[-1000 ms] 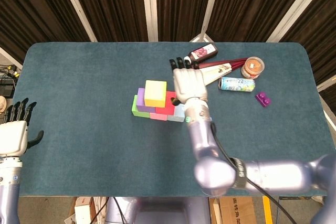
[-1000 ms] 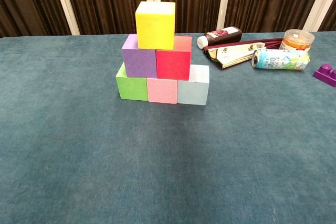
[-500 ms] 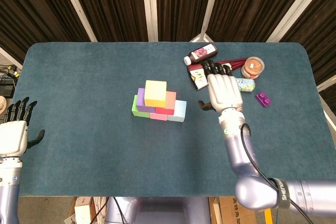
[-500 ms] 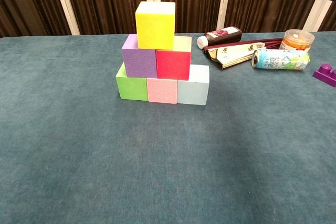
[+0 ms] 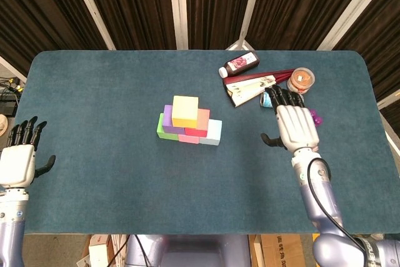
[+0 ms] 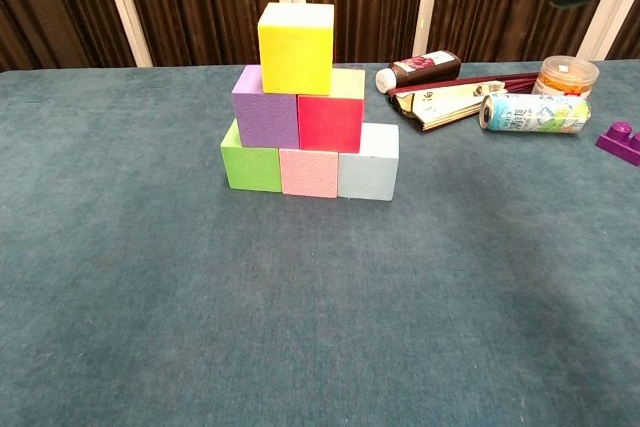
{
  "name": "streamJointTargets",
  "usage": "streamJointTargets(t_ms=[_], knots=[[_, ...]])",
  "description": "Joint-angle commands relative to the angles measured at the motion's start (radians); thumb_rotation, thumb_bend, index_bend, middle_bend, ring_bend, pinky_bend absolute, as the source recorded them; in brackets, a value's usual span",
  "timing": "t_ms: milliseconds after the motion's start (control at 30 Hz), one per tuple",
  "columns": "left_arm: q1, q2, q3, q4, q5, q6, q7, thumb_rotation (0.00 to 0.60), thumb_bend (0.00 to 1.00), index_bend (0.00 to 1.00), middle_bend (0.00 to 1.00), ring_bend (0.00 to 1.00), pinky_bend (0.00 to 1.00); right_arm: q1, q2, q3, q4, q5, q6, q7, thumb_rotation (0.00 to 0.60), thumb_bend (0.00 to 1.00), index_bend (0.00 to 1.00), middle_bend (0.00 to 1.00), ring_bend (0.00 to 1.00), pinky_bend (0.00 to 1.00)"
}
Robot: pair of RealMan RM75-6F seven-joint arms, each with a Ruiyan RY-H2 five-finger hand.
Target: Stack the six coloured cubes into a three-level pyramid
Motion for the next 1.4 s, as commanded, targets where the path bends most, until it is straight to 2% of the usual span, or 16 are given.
streamJointTargets(t_ms=[33, 267, 433, 533, 667, 933, 1067, 1400], knots=[[0.002, 0.001, 0.000, -0.001, 0.001, 0.003, -0.002, 0.600, 0.37, 0.12, 0.00, 0.00, 0.00, -0.038, 0.004, -0.040, -0.011, -0.053, 0.010, 0.039, 0.600, 0.29, 0.00, 0.03, 0.00, 0.00], [0.004, 0.009, 0.002, -0.006, 0.008, 0.002, -0.014, 0.600, 0.37, 0.12, 0.00, 0.00, 0.00, -0.125, -0.013, -0.134, 0.002, -0.207, 0.039, 0.111, 0.600, 0.29, 0.00, 0.03, 0.00, 0.00], [0.007, 0.010, 0.003, -0.009, 0.021, 0.011, -0.026, 0.600, 0.37, 0.12, 0.00, 0.00, 0.00, -0.234, -0.051, -0.248, 0.052, -0.440, 0.097, 0.180, 0.600, 0.29, 0.00, 0.03, 0.00, 0.00], [0.010, 0.009, 0.001, -0.007, 0.023, 0.017, -0.031, 0.600, 0.37, 0.12, 0.00, 0.00, 0.00, -0.304, -0.087, -0.321, 0.121, -0.565, 0.130, 0.228, 0.600, 0.29, 0.00, 0.03, 0.00, 0.00], [0.009, 0.007, 0.001, -0.005, 0.026, 0.014, -0.041, 0.600, 0.37, 0.12, 0.00, 0.00, 0.00, -0.368, -0.114, -0.379, 0.190, -0.683, 0.149, 0.296, 0.600, 0.29, 0.00, 0.03, 0.00, 0.00], [0.000, 0.002, 0.005, 0.002, 0.024, -0.010, -0.042, 0.600, 0.37, 0.12, 0.00, 0.00, 0.00, -0.465, -0.163, -0.429, 0.278, -0.830, 0.224, 0.327, 0.600, 0.29, 0.00, 0.03, 0.00, 0.00], [-0.002, 0.007, 0.009, -0.002, 0.027, -0.021, -0.053, 0.600, 0.37, 0.12, 0.00, 0.00, 0.00, -0.496, -0.181, -0.440, 0.313, -0.859, 0.244, 0.339, 0.600, 0.29, 0.00, 0.03, 0.00, 0.00], [0.007, 0.046, 0.027, -0.063, 0.005, -0.056, -0.042, 0.600, 0.37, 0.11, 0.00, 0.00, 0.00, -0.578, -0.236, -0.453, 0.495, -0.918, 0.289, 0.323, 0.600, 0.29, 0.00, 0.03, 0.00, 0.00]])
